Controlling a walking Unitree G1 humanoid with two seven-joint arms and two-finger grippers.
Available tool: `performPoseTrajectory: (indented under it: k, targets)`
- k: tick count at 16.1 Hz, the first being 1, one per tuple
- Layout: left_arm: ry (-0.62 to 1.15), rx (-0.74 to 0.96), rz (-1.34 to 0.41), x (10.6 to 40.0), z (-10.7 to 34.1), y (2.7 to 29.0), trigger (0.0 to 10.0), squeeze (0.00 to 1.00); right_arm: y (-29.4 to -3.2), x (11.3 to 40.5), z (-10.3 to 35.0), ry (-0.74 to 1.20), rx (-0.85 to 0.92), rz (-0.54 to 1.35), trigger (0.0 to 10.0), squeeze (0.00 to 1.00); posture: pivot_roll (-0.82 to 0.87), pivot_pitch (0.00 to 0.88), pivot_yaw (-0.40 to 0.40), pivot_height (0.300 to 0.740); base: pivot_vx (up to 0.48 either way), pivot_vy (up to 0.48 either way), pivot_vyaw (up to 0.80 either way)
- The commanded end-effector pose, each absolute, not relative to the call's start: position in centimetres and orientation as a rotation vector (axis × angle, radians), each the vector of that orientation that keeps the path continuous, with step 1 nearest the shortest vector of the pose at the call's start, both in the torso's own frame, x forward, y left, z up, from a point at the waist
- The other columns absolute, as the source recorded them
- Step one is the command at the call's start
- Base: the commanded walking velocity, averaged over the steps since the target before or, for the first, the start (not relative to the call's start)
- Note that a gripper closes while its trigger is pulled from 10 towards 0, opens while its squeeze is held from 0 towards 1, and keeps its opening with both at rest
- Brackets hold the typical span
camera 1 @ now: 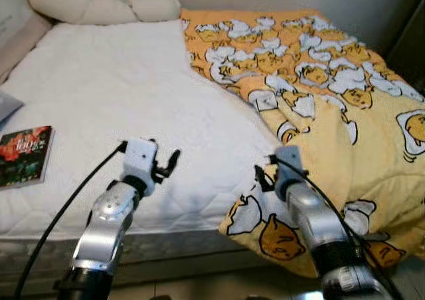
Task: Clean up the room
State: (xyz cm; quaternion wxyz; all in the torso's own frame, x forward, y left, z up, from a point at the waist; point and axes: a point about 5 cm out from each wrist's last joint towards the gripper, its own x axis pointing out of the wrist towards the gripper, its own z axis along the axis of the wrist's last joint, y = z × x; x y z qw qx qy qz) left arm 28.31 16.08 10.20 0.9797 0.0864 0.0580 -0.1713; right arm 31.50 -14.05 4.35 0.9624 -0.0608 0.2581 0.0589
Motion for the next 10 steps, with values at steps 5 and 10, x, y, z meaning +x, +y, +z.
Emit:
performPoseTrajectory:
  k: [5,10]
  targets:
    - [0.185,0.316,-0.495,26.1,10.1,17.1,10.0,0.0,-13.9,32.8,2.8,0.66,-0.196,0.095,10.0,0.0,0.06,0.0,-0.011,0.74,0.0,0.0,0.0]
    - [0.249,0.431,-0.688,22.3,10.7,17.7,10.0,0.0,-13.3,33.0,2.5,0.705,-0.25,0.048,10.0,0.0,0.12,0.0,-0.007,0.74,0.0,0.0,0.0]
